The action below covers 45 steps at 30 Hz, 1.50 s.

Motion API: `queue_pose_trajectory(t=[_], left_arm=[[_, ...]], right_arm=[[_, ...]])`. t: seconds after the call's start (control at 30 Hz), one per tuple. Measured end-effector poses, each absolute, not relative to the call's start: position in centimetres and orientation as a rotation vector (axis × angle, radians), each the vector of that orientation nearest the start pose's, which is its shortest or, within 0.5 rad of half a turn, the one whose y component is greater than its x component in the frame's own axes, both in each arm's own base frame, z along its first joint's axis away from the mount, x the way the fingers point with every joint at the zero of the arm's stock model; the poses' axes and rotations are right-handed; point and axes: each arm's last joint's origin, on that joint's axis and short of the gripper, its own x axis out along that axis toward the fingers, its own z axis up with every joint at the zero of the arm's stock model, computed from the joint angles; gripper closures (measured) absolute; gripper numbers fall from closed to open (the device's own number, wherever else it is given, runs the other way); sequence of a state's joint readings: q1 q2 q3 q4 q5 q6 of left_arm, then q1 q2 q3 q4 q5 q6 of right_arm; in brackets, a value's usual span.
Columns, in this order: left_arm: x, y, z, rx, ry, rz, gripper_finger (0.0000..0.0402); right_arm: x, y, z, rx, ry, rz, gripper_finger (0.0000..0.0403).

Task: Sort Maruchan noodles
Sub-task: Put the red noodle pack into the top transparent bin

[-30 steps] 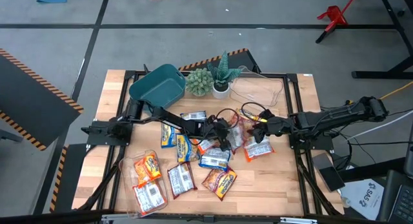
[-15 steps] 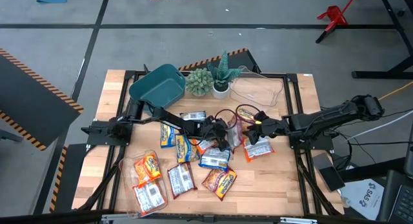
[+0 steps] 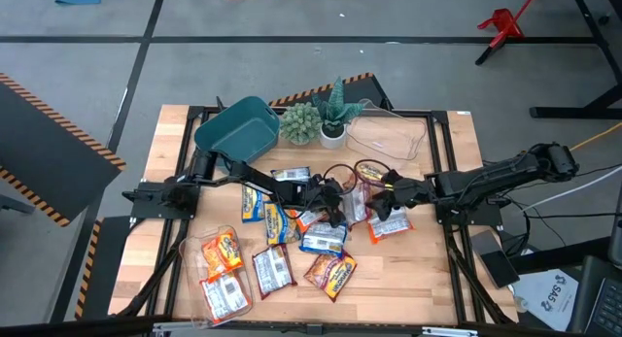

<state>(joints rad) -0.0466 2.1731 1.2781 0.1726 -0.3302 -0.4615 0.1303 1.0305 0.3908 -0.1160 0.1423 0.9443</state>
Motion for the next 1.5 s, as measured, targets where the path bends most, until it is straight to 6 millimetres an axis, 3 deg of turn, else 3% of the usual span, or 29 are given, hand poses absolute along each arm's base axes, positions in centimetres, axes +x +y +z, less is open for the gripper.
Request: queue_pose_trajectory(t=[0.17,0.47,0.93,1.3,1.5], left_arm=[[44.1,-1.0,10.5,-0.304,0.632,0.431,0.0401],[44.1,-1.0,10.5,-0.302,0.625,0.445,0.0401],[44.7,-1.0,11.3,-0.316,0.526,0.433,0.0401],[44.8,-2.8,11.6,-0.29,0.505,0.384,0.0401],[44.8,-2.8,11.7,-0.302,0.492,0.402,0.0401]], right_arm=[[18.4,2.1,16.4,0.808,0.725,-0.332,0.0184],[18.6,1.8,16.6,0.854,0.618,-0.464,0.0184],[18.7,1.7,16.5,0.872,0.597,-0.493,0.0184],[19.2,1.9,14.8,0.849,0.705,-0.52,0.0184],[19.5,1.9,14.8,0.855,0.689,-0.512,0.0184]])
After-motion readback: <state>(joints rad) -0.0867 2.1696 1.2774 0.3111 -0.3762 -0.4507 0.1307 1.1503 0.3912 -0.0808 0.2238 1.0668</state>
